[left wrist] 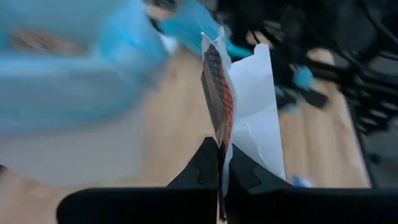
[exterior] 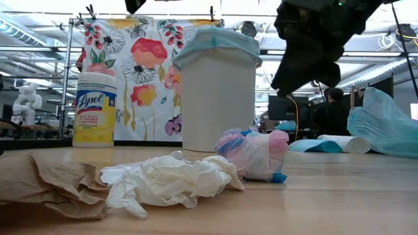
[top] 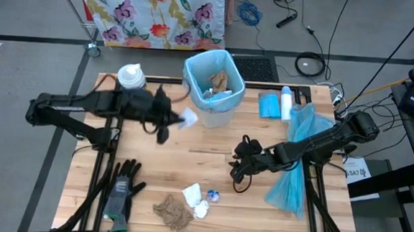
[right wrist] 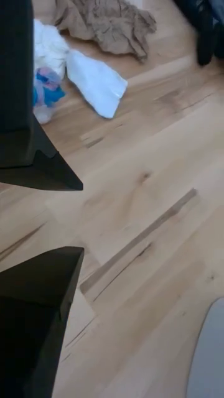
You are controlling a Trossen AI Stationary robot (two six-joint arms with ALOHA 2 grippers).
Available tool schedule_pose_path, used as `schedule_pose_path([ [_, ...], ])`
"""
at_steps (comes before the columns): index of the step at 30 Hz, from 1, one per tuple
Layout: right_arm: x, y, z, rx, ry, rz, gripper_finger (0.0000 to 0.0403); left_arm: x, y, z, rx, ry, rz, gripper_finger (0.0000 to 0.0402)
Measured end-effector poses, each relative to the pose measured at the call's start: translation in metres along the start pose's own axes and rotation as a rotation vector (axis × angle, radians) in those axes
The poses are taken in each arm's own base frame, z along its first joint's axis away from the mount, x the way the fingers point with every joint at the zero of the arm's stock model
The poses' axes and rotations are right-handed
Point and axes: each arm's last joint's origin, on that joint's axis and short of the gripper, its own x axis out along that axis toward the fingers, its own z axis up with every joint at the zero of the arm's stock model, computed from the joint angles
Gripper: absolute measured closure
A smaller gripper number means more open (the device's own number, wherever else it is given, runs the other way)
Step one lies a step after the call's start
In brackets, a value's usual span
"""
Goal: Place trash/remove bag and relplace
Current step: Put the white black paper into the trash bin, then put the pink plastic into the trash bin
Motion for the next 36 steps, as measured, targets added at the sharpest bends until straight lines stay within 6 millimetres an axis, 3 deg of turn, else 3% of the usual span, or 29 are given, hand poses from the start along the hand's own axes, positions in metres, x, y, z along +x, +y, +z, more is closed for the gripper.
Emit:
schedule_pose_path([
  [11,0.0,-0.001,0.0,-0.002,0.004,-0.002,0.0255,0.016,0.072,0.082,-0.111,-0.123,0.14,0.0396],
  [15,0.0,-0.001,0.0,0.019,0.005,-0.005,0.0255,0.029,0.089,0.097,-0.145,-0.14,0.178,0.0374],
  [23,-0.002,0.003,-0.004,0.062,0.011,0.01,0.0255,0.057,0.112,0.097,-0.244,-0.09,0.213,0.0311],
  [27,-0.004,0.007,-0.008,0.05,0.016,0.023,0.0255,0.061,0.112,0.091,-0.254,-0.025,0.2,0.029],
  [30,-0.007,0.011,-0.012,0.029,0.016,0.045,0.0255,0.053,0.103,0.083,-0.258,0.069,0.167,0.0286],
  [36,-0.012,0.019,-0.02,-0.039,0.016,0.083,0.0255,0.029,0.043,0.064,-0.088,0.221,0.143,0.0286],
])
